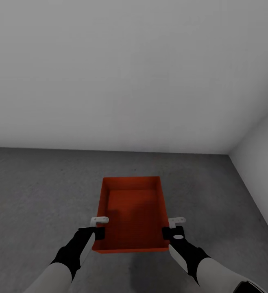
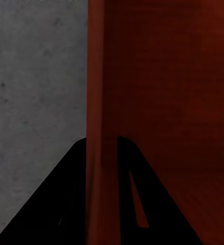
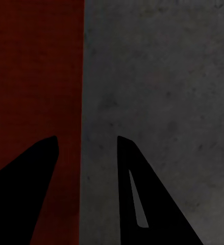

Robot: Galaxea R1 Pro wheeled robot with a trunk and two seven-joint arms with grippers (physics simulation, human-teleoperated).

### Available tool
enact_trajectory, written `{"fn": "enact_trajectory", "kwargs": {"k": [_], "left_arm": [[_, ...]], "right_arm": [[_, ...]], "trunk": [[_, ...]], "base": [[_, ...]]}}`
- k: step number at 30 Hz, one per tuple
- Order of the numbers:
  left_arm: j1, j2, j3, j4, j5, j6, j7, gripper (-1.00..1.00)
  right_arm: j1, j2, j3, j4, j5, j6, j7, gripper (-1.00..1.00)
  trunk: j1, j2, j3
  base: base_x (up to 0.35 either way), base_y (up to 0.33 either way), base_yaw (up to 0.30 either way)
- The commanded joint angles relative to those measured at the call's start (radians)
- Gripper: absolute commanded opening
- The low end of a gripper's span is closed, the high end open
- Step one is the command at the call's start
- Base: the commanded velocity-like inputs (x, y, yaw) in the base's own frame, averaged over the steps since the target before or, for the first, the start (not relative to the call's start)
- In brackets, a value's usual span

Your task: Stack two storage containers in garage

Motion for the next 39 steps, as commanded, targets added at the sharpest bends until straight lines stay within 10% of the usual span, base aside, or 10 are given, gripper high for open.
{"fn": "enact_trajectory", "kwargs": {"k": [1, 39], "left_arm": [[0.000, -0.001, 0.007, -0.004, -0.032, -0.001, 0.031, -1.00], [0.000, -0.001, 0.006, -0.003, -0.032, -0.001, 0.031, -1.00]], "right_arm": [[0.000, 0.019, -0.002, 0.000, -0.018, 0.005, -0.009, -1.00], [0.000, 0.019, -0.002, 0.000, -0.018, 0.005, -0.008, -1.00]], "trunk": [[0.000, 0.000, 0.000], [0.130, -0.238, -0.102]], "base": [[0.000, 0.000, 0.000], [0.000, 0.000, 0.000]]}}
